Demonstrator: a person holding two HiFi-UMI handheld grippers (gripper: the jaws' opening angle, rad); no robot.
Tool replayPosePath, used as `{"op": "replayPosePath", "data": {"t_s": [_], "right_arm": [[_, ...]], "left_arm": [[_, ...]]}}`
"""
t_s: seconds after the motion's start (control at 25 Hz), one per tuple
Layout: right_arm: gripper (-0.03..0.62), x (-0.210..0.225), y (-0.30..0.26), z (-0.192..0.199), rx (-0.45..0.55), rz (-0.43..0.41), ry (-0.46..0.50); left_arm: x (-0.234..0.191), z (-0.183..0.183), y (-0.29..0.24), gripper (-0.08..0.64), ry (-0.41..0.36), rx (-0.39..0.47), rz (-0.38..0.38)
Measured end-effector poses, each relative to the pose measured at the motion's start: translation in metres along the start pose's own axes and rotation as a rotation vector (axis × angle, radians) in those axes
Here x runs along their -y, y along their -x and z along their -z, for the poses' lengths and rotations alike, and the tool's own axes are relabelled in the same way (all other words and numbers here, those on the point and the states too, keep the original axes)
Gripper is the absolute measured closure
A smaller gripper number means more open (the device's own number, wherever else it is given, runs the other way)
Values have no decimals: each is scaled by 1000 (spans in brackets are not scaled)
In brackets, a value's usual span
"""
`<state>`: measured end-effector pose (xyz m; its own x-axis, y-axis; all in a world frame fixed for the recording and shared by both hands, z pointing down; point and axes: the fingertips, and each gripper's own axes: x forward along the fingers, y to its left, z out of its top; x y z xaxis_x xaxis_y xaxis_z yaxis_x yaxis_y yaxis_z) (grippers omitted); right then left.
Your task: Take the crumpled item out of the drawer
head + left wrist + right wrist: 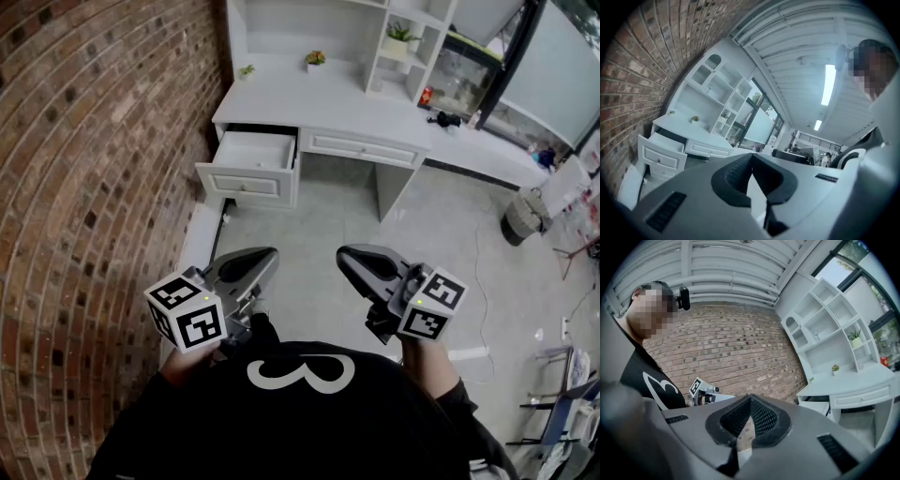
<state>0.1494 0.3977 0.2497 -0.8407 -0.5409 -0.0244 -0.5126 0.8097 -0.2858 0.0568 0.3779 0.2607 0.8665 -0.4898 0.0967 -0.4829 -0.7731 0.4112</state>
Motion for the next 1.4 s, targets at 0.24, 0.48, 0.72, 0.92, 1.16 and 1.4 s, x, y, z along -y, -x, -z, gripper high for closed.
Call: {"op": "replayPosePath", "data": {"t_s": [0.24,0.48,0.72,0.92,1.16,1.4], "right_arm": [[583,6,-1,2,4,4,0],[583,17,-4,2,4,18,-17],[581,31,-16,2,6,38,5],[581,51,-35,3,-1,52,12],[509,78,-60,-4,12,72,15],[406,115,-89,-8,26,135,17]], "left_arm": [[-5,2,-6,557,2,-9,5],[-13,1,-14,557,0,-21,10],[-31,-2,-22,557,10,-28,4],[-59,-4,-26,557,29,-33,-9],[-100,-13,-35,557,49,-40,-19],[-146,-29,-51,557,59,-43,-7]]}}
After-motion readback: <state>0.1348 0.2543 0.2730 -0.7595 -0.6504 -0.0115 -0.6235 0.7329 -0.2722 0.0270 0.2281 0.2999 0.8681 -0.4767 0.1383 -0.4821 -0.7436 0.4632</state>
